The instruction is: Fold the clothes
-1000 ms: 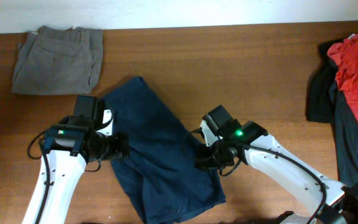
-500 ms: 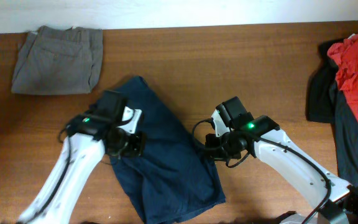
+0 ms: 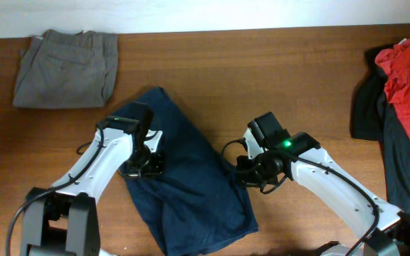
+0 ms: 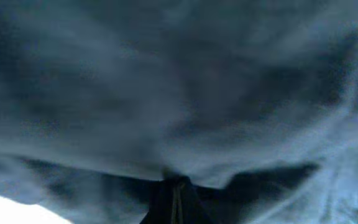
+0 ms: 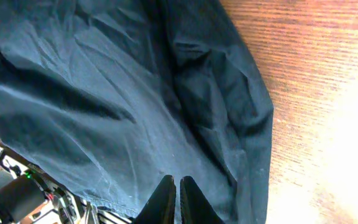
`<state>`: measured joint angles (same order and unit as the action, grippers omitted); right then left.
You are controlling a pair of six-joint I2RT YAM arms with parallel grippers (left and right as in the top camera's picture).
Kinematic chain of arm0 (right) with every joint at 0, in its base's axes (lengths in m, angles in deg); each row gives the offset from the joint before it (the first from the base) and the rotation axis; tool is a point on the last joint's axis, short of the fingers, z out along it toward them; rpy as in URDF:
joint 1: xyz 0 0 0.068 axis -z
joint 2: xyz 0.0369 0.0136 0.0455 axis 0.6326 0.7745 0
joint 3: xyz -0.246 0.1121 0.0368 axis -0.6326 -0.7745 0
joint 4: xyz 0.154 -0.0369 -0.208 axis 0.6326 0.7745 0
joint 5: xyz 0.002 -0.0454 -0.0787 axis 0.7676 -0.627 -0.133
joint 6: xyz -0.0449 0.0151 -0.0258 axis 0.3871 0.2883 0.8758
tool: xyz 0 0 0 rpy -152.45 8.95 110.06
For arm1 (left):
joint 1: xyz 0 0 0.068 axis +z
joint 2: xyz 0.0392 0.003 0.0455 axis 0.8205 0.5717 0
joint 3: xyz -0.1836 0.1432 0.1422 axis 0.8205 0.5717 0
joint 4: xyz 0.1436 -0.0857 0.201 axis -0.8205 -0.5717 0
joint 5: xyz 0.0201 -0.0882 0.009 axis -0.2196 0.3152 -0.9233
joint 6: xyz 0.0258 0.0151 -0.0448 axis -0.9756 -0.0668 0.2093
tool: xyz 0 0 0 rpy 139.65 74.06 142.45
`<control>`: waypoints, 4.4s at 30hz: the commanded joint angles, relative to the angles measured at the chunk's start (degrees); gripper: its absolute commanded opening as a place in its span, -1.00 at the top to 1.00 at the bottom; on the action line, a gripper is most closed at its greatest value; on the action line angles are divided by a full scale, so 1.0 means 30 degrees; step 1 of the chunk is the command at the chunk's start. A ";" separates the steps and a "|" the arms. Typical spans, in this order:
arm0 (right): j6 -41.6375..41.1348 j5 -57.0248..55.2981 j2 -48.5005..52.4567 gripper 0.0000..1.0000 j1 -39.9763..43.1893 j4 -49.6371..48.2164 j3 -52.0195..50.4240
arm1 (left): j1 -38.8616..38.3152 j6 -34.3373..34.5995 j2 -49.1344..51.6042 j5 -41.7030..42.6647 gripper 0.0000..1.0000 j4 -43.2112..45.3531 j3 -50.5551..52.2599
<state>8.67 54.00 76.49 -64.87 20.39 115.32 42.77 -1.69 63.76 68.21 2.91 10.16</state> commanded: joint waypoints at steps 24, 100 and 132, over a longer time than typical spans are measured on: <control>0.0204 0.1603 0.1996 0.81 -0.2987 0.0153 0.0175 | 0.4022 0.1341 0.3111 -0.1049 0.99 0.1290 -0.0160; 0.0036 -0.2805 0.6564 0.92 -0.1137 -0.3716 -0.3373 | 0.4430 0.1188 0.3111 0.0984 0.99 0.2295 -0.0248; 0.4626 -0.2834 0.6630 0.85 0.6645 0.6251 1.5336 | 0.2878 -0.0670 -0.0058 0.3053 0.99 0.4991 -0.1676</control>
<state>18.92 38.98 96.40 -41.81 33.74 157.57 53.24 -1.84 66.84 76.35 16.26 6.07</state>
